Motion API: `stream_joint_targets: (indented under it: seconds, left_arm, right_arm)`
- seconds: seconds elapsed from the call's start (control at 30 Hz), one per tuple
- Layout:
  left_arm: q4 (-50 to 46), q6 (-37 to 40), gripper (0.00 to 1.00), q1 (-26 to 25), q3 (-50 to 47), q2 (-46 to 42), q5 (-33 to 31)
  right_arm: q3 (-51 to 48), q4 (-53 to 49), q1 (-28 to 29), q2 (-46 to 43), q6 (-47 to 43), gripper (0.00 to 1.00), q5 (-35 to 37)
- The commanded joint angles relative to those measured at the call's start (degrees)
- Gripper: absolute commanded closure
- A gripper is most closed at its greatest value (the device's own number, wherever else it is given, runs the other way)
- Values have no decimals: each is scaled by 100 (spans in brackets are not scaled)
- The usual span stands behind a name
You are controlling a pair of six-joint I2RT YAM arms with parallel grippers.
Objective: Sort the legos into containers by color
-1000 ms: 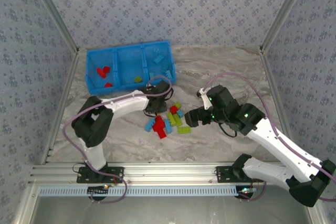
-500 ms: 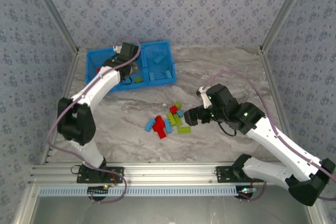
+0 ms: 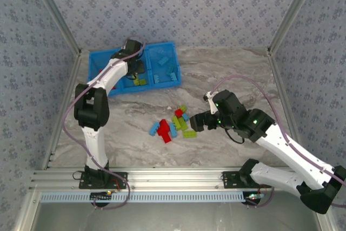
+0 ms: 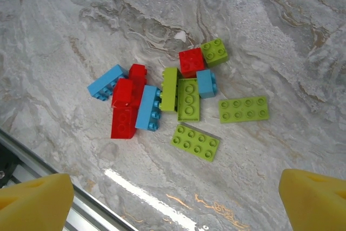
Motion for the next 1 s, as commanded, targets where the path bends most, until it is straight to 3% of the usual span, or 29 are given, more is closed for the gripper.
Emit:
stream_joint_targets:
  seconds: [0.0,0.17,0.3,0.47,0.63,0.97]
  left_arm:
    - [102,-82,45,-46,-378,-972,424]
    - [401,-264,45,-574,-1512,-2347,722]
    - [485,-111,46,-1624,-2309,-3217,440]
    - [569,576,47,-2876,-3031,-3552,343]
    - [1003,930,47,-3359,-3440,-3076,644]
    - [1042,1146,45,-3617,-2566,-1090,46]
  right_arm:
    - [-182,90,3,42,281,0,367]
    - [-435,497,-107,179,522,0,530]
    - [-474,592,-262,326,649,0,634]
    - [-489,559,-385,291,637,0,591]
    - [-631,581,-512,138,710,0,622]
    - [-729,354,-591,-164,784,0,632]
